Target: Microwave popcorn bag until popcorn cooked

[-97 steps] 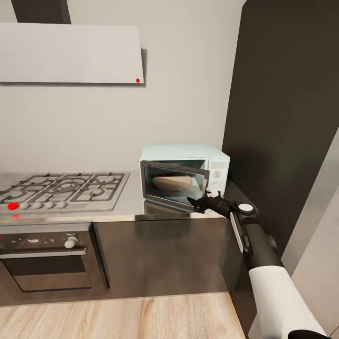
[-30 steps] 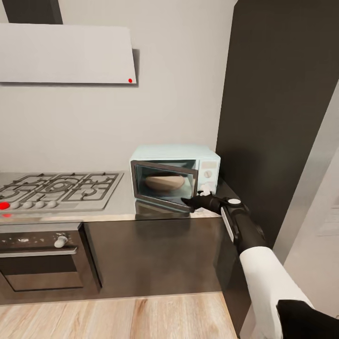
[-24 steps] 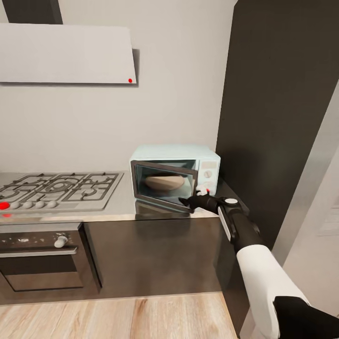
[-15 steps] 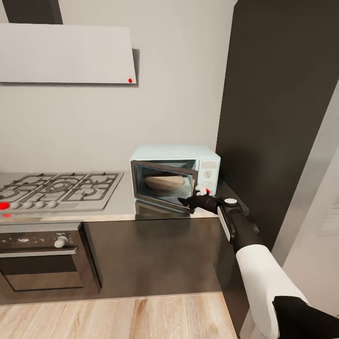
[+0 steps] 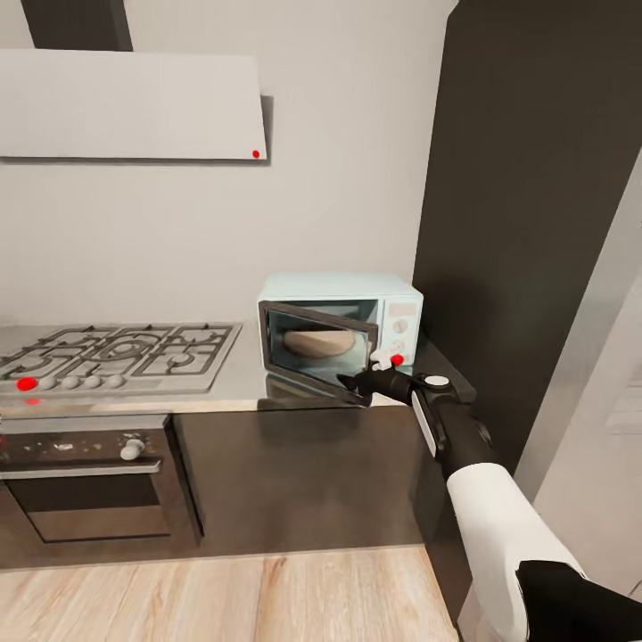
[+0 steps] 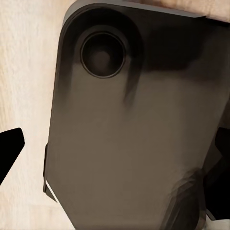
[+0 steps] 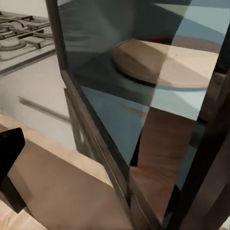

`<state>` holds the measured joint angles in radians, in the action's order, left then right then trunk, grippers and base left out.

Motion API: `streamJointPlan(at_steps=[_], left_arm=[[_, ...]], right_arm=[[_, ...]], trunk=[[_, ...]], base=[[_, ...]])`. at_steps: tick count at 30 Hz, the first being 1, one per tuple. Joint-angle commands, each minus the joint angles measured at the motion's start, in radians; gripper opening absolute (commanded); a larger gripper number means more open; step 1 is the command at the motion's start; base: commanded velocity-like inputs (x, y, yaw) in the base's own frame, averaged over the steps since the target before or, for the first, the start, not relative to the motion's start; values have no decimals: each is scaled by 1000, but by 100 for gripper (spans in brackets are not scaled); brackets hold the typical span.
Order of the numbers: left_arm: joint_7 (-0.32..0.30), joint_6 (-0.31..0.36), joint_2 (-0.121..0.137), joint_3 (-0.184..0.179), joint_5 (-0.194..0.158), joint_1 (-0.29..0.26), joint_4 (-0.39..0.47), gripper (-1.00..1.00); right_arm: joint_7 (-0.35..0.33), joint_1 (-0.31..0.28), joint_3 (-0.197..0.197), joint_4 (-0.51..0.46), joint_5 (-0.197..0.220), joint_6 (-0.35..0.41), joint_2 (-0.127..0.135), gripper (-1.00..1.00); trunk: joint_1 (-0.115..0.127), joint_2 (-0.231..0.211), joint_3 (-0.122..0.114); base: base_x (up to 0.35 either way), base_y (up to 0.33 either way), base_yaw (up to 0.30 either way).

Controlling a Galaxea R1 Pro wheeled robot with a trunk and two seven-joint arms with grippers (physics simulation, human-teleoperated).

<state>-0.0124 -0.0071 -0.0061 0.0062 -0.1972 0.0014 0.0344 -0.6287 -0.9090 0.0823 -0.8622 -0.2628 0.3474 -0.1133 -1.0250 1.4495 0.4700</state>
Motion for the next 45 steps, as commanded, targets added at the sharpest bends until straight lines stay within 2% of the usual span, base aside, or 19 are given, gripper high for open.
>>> streamJointPlan(at_steps=[1,24,45], left_arm=[[-1,-2,0,0,-7,0,1,100],[0,-2,0,1,-7,0,1,100],[-1,-1,0,1,-7,0,1,100]], right_arm=[[-9,-1,5,-1,-6,5,-1,100],[-5,-1,0,-18,-24,20,-2,100],[-5,-1,-2,-20,-24,12,-3,100]], trunk=[[0,1,1],[0,1,1],[0,1,1]], base=[[-7,6,0],[-47,31,0],[-224,212,0]])
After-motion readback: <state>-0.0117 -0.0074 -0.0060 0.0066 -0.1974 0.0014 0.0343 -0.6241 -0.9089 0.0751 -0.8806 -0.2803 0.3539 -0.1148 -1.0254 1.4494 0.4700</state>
